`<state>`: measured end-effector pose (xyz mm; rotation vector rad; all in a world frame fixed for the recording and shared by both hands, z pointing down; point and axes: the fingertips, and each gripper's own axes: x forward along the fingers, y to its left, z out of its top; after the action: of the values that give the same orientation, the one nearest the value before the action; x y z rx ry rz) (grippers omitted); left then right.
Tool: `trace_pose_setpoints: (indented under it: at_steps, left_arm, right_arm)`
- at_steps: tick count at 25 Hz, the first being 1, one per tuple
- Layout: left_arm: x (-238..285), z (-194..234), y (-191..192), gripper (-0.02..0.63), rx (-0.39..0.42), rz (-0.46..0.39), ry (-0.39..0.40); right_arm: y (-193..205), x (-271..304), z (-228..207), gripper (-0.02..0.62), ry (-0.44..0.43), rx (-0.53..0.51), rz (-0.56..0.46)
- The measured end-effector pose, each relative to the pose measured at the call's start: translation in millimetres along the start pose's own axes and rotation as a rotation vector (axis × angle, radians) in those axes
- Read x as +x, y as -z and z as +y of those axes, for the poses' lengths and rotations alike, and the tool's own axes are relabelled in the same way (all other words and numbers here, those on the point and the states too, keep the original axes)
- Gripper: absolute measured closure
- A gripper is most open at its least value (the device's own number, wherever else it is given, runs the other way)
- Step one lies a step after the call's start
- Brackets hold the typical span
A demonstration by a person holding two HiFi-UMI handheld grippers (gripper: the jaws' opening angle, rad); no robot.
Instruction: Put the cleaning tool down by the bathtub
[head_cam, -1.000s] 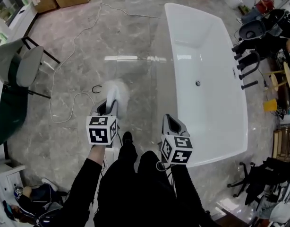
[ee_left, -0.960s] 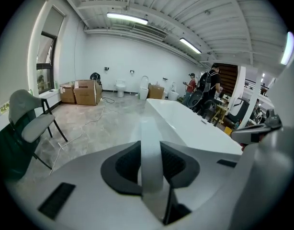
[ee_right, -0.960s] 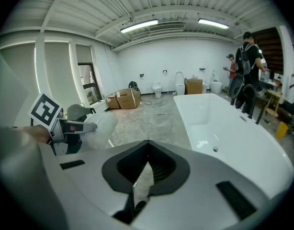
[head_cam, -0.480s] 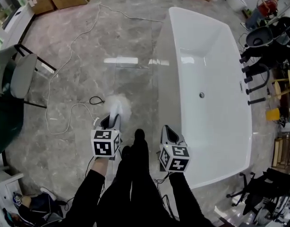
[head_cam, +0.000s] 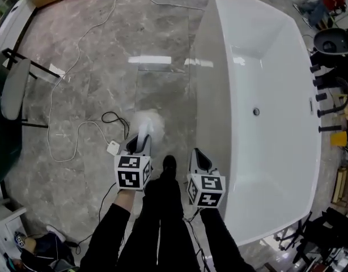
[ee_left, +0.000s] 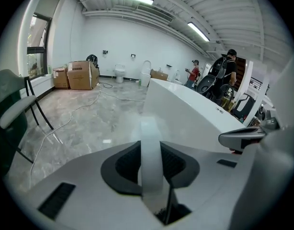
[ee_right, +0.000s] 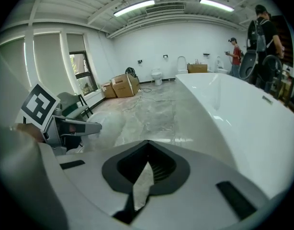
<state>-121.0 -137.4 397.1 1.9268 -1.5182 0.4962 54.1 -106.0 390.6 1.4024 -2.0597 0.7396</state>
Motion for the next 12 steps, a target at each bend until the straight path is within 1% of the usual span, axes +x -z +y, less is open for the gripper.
trace_pose_setpoints:
  at_steps: [3,6,12]
  left_arm:
    - [37.4,3.0,17.1,0.511,0.013,-0.003,0.008]
    - [71.8,7.8,36.1,0.511,0.017,-0.002,0.018]
    - [132.2,24.0,67.3,0.511,0.020,0.022,0.027]
  right_arm:
    - [14.7,31.0,-5.2,0.595,-0.019,-0.014,-0.006]
    - [28.9,58.6,-12.3,0.595,-0.043,-0.003,-0.025]
    - [47.8,116.3,-31.1,0.595,-0.021,0.003,-0.024]
